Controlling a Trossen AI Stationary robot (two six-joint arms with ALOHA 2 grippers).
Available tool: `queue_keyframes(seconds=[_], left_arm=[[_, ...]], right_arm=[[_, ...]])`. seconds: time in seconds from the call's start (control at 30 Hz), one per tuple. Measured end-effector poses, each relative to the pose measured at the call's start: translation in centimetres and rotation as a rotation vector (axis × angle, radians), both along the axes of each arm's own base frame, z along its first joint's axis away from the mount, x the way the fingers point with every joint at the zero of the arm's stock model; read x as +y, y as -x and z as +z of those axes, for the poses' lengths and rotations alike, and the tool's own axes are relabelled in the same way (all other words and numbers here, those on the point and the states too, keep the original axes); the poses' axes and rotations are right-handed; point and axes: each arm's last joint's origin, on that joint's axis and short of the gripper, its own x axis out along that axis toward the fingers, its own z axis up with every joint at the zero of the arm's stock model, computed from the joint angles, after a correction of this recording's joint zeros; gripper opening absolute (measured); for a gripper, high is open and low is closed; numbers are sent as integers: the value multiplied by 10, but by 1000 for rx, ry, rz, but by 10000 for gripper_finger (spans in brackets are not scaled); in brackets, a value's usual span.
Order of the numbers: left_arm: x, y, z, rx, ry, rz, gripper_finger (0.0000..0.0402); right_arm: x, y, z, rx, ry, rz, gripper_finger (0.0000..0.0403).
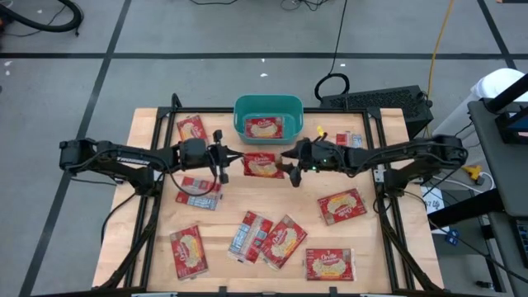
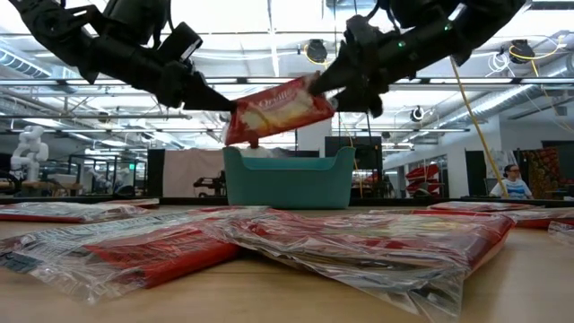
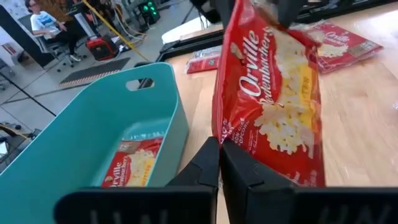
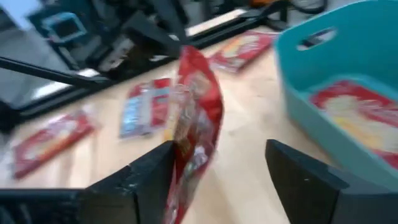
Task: Sort popcorn bags into baskets
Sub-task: Put the red popcorn bag into the green bin
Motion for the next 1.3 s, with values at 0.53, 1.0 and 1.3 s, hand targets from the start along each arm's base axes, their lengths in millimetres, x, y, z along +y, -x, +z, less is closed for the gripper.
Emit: queue_keyframes(seconds=[0.53,1.0,1.3], left_arm=[[-1,-1,1,-17,17,-4,4],[-1,-1,1,-52,148,38,55],[5,24,10,-10,129,415,193]], right_arm=[[-9,-1,-3,11,36,-16,9],[-19,0,-2,-4,47,19,7],[-29,12,16,-43,79,-14,5]])
